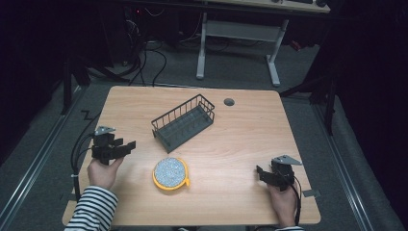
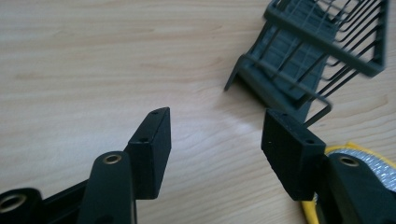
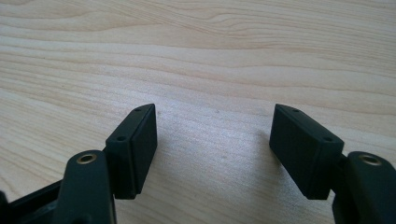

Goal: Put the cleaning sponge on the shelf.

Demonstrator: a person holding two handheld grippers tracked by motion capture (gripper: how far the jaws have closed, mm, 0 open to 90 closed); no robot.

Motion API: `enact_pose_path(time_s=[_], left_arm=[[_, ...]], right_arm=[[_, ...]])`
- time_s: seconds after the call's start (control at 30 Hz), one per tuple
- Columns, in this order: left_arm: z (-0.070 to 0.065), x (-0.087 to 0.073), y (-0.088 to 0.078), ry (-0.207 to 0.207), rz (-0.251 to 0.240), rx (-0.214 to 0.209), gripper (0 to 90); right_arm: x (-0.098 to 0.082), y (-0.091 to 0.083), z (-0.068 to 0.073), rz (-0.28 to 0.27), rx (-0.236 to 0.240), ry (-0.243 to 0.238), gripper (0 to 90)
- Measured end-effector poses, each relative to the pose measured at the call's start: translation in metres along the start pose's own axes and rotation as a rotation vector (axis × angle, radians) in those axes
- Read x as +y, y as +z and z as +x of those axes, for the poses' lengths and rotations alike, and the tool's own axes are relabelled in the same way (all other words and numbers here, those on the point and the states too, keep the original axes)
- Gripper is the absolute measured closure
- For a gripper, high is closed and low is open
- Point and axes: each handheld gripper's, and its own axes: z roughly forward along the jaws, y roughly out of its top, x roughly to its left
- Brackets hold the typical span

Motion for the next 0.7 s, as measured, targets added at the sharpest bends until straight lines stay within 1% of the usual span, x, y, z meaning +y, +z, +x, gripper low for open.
enact_pose_path(time_s=[0.17,0.23,0.3,0.33,0.37,0.43,0.5,0.53,0.7], left_arm=[[-0.013,0.025,0.002,0.027,-0.011,-0.020,43.0],[-0.018,0.034,0.005,0.047,-0.013,-0.010,43.0],[-0.021,0.042,0.008,0.051,-0.007,-0.013,43.0],[-0.025,0.050,0.012,0.055,-0.002,-0.018,43.4],[-0.025,0.050,0.012,0.055,-0.002,-0.018,43.6],[-0.030,0.057,0.016,0.065,0.007,-0.019,43.8],[-0.034,0.064,0.022,0.078,0.021,-0.011,44.1],[-0.035,0.067,0.025,0.078,0.027,-0.013,44.5],[-0.042,0.078,0.041,0.095,0.058,0.012,46.5]], right_arm=[[0.000,0.000,0.000,0.000,-0.001,0.000,32.2],[0.000,0.000,0.000,0.000,-0.001,-0.001,32.2],[0.000,0.000,0.000,0.002,-0.002,0.000,32.2],[0.000,0.000,0.000,0.002,-0.002,-0.001,32.2],[0.000,0.000,0.000,0.002,-0.002,-0.001,32.2],[0.000,0.000,0.000,0.002,-0.002,0.000,32.2],[0.000,0.000,0.000,0.002,-0.001,0.000,32.2],[0.000,0.000,0.000,0.001,-0.002,-0.001,32.2],[0.000,0.000,0.000,0.002,-0.002,-0.001,32.2]])
